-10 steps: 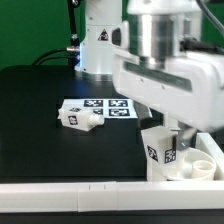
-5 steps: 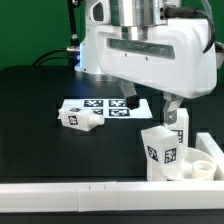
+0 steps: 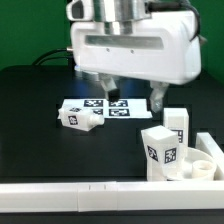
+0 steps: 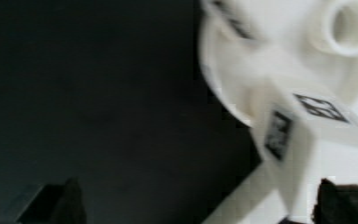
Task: Assemble stool
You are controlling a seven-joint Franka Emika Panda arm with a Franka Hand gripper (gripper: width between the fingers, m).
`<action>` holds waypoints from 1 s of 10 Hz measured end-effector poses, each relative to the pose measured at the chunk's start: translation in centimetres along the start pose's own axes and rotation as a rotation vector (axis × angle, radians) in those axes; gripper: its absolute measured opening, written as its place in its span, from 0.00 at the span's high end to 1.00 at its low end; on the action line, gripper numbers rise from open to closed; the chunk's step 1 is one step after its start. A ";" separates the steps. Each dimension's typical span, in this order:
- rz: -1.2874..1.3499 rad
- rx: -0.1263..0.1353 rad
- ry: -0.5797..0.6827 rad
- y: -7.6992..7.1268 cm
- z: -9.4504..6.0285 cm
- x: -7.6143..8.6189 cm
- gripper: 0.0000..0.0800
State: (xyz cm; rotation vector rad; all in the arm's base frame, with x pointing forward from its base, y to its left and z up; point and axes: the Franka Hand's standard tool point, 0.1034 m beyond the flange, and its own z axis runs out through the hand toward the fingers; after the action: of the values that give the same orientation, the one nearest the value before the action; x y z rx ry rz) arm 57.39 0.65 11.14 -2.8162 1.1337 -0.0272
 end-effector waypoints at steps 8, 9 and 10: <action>0.369 0.019 -0.017 5.1 0.5 -0.5 0.19; 0.468 0.018 0.005 5.6 1.0 -1.0 0.19; 0.519 0.016 0.011 4.3 1.2 -1.5 0.19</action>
Offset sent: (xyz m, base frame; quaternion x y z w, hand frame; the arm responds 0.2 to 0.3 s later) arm 0.0000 0.0000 0.0000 0.0000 0.0000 0.0000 1.0000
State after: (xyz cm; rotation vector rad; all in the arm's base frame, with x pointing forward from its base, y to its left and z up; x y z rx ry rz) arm 53.36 -1.29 9.52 -2.4210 1.8119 -0.0092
